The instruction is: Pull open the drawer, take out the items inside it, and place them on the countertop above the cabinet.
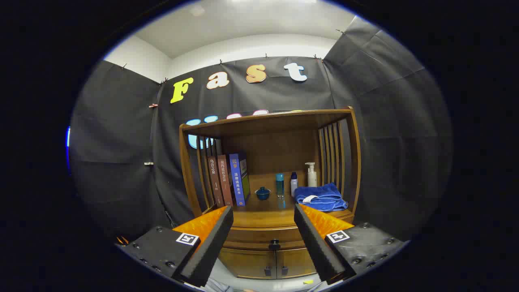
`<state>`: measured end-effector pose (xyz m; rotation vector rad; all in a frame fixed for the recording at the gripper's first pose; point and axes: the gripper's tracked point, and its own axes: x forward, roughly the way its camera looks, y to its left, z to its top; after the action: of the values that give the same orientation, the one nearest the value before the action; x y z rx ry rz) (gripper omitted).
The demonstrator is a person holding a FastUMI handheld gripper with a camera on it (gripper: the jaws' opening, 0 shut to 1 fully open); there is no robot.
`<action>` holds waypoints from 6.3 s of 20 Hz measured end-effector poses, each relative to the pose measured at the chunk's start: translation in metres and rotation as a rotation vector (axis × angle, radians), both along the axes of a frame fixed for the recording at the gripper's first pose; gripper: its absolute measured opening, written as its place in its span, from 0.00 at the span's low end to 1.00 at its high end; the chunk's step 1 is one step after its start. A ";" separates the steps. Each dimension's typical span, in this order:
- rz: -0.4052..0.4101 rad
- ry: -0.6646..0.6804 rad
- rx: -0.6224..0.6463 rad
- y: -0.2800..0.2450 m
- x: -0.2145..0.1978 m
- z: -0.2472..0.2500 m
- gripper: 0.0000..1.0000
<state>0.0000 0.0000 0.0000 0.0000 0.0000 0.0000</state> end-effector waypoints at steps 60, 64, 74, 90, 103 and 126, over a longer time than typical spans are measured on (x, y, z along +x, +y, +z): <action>-0.109 0.565 0.019 -0.035 0.159 -0.278 0.51; -0.102 0.571 0.011 -0.035 0.162 -0.278 0.37; -0.103 0.628 -0.016 -0.032 0.124 -0.277 0.32; -0.098 0.736 0.013 -0.021 -0.011 -0.271 0.32; -0.126 0.815 0.072 -0.018 -0.040 -0.270 0.99; -0.131 1.142 0.039 -0.015 0.137 -0.268 1.00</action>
<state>0.1370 -0.0153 -0.2675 0.0385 1.1422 -0.1312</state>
